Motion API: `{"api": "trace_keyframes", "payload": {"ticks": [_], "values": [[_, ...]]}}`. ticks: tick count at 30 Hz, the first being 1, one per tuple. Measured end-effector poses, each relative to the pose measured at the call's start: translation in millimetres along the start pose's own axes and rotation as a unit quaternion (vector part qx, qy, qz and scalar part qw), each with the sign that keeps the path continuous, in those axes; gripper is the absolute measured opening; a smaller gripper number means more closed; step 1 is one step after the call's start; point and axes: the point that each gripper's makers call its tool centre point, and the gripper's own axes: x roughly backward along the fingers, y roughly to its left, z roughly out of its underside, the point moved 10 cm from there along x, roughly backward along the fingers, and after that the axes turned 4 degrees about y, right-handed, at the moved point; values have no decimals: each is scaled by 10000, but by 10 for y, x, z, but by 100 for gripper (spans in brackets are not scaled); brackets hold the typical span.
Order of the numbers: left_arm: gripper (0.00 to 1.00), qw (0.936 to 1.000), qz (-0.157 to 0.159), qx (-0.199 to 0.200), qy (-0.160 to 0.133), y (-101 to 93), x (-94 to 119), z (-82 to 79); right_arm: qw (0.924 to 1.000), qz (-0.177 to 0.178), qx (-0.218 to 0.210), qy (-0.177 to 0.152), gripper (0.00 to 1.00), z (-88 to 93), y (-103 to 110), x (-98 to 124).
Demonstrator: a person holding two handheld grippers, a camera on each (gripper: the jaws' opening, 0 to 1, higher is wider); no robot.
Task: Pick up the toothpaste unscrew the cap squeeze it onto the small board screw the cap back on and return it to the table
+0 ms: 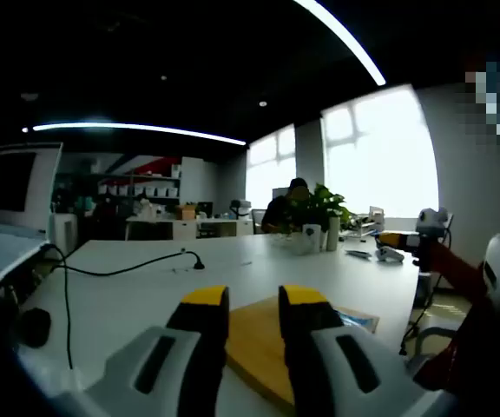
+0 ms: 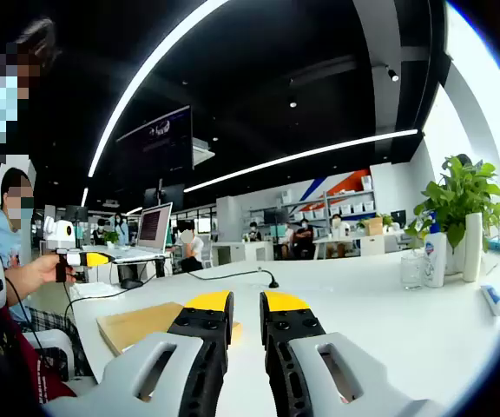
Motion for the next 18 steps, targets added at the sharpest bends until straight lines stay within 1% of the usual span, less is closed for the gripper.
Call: {"api": "trace_keyframes", "payload": {"ticks": [3, 7, 9, 12, 15, 16, 17, 18], "values": [[25, 10000, -14, 7, 14, 29, -1, 2, 9999, 32, 94, -55, 12, -33, -5, -21], [25, 10000, -9, -5, 14, 36, -5, -1, 10000, -42, 88, -5, 12, -21, 16, -97], [25, 10000, -12, -71, -3, 40, -14, -14, 9999, -82, 83, 39, 13, 1, 28, -144], [23, 9993, 26, -359, -119, 27, -44, -40, 9998, -129, 109, 79, 13, 31, 47, -213], [24, 9992, 52, -385, -120, 12, -93, -51, 9996, -181, 157, 153, 13, 30, 32, -279], [25, 9993, 72, -350, -94, 11, -122, -55, 9995, -196, 206, 165, 13, 14, 21, -299], [26, 9991, 108, -402, 7, 15, -140, -64, 9993, -187, 267, 190, 14, -5, 5, -314], [27, 9985, 37, -532, 142, 43, -150, -95, 9989, -158, 371, 228, 15, -24, -8, -326]]}}
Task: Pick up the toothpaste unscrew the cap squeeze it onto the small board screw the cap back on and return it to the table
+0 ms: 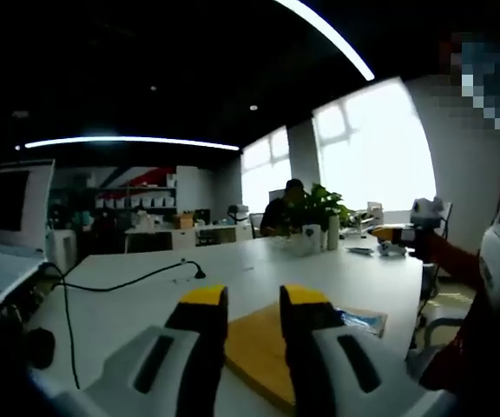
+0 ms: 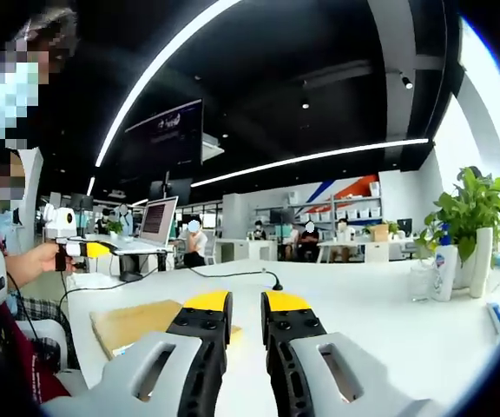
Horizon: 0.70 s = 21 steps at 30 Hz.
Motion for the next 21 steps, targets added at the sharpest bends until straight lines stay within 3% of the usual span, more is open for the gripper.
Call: {"api": "trace_keyframes", "payload": {"ticks": [2, 7, 11, 15, 21], "values": [[27, 9990, -121, -419, -67, 51, -16, -95, 9995, 46, 309, 79, 15, -34, -23, -22], [28, 9974, -16, -704, -177, 20, -117, -250, 9985, -174, 481, 206, 16, -63, 43, -133], [27, 9970, 239, -707, -218, -53, -234, -220, 9976, -635, -203, 185, 12, -55, 100, -249], [28, 9971, 359, -658, -155, -86, -278, -198, 9967, -733, -298, 208, 12, -87, 90, -322], [32, 9968, 348, -717, -93, -9, -294, -241, 9930, -1002, -299, 553, 15, -98, 57, -479]]}}
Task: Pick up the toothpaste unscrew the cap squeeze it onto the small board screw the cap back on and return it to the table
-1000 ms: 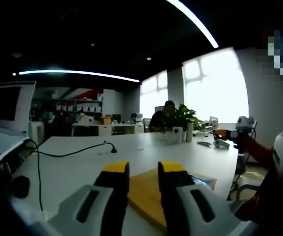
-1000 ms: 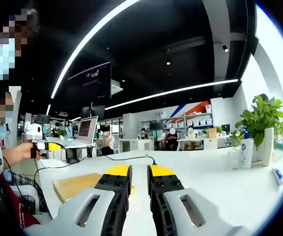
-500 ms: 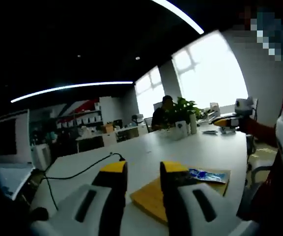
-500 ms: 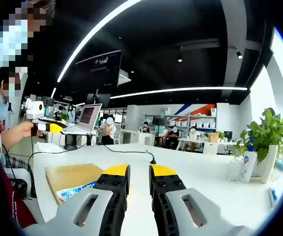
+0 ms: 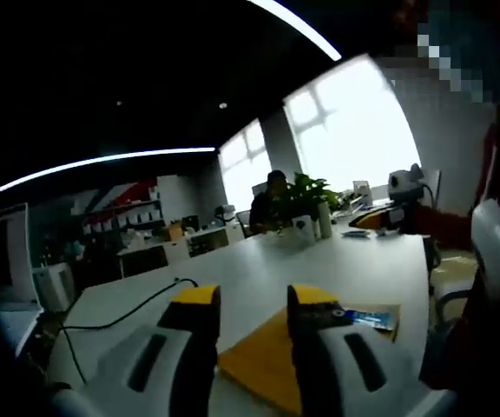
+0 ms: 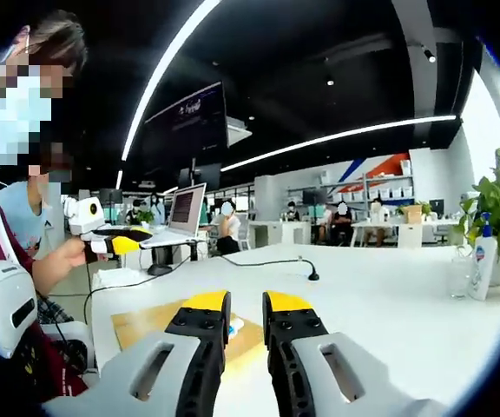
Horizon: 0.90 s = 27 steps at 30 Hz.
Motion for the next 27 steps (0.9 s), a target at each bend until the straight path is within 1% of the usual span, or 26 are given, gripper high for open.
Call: {"api": "trace_keyframes", "payload": {"ticks": [2, 3, 5, 7, 8, 10, 11, 13, 14, 15, 17, 18, 19, 21, 22, 24, 27], "values": [[32, 9999, 91, 107, 25, 3, -16, 11, 9997, -166, -116, 129, 16, 10, 7, -43], [32, 9998, 129, 96, 79, -6, -22, 26, 9996, -201, -123, 184, 16, 17, 12, -61], [32, 9996, 160, -38, 230, -17, -28, 56, 9985, -313, -13, 443, 16, 63, 42, -119], [31, 9994, 113, -182, 258, -23, -20, 64, 9966, -403, 34, 712, 16, 124, 67, -196], [31, 9994, 116, -191, 250, -26, -13, 66, 9955, -461, 31, 825, 16, 153, 81, -240], [31, 9994, 164, -155, 265, -34, -3, 80, 9941, -544, 44, 940, 16, 184, 106, -330], [31, 9991, 207, -146, 326, -50, 0, 107, 9936, -575, 57, 968, 16, 184, 115, -360], [30, 9985, 233, -217, 451, -71, 2, 152, 9941, -572, 128, 912, 16, 149, 106, -399], [30, 9984, 227, -237, 460, -77, 4, 163, 9941, -582, 131, 902, 16, 132, 97, -412], [30, 9983, 223, -252, 469, -83, 10, 175, 9937, -657, 71, 900, 16, 105, 85, -435], [29, 9984, 245, -180, 474, -98, 19, 198, 9909, -904, -262, 960, 16, 89, 92, -480], [29, 9984, 269, -122, 474, -110, 21, 212, 9894, -966, -398, 1004, 16, 97, 89, -501], [29, 9983, 287, -77, 491, -118, 24, 227, 9895, -915, -438, 1031, 16, 106, 75, -521], [28, 9981, 286, -28, 541, -131, 28, 266, 9877, -817, -219, 1318, 13, 164, 59, -553], [28, 9982, 273, -5, 532, -130, 33, 279, 9874, -821, -213, 1339, 13, 182, 75, -578], [28, 9983, 265, 97, 510, -111, 48, 295, 9851, -894, -277, 1443, 12, 222, 93, -606], [28, 9982, 265, 152, 507, -111, 54, 307, 9804, -1032, -519, 1596, 12, 275, 89, -656]]}}
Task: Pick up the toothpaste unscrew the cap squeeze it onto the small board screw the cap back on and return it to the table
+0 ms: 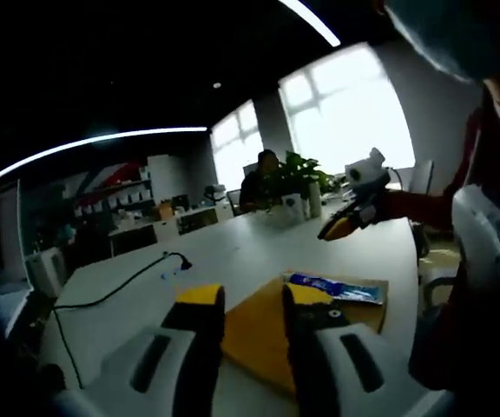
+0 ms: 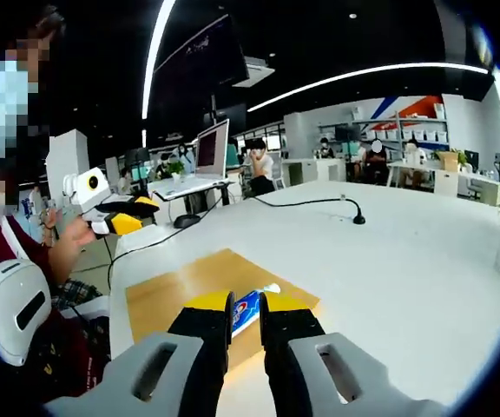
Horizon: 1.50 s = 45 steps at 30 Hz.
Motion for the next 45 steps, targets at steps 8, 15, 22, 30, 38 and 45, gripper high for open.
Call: {"api": "trace_keyframes", "payload": {"ticks": [8, 15, 22, 30, 38, 45], "values": [[29, 10000, 72, 31, -33, -20, 39, 35, 9982, -282, -404, 339, 12, 113, -33, -157], [28, 9999, 39, 128, -73, -78, 73, 88, 9964, -319, -594, 505, 15, 198, -62, -248], [28, 9996, -19, 242, -129, -140, 135, 140, 9953, -299, -675, 628, 18, 239, -82, -303], [28, 9997, -62, 235, -23, -162, 199, 183, 9959, -216, -518, 716, 18, 283, -62, -394], [28, 9995, -222, 234, 38, -169, 233, 243, 9955, -322, -446, 776, 20, 313, 2, -442], [28, 9993, -272, 254, 87, -151, 310, 251, 9928, -560, -800, 698, 20, 366, -12, -502]]}}
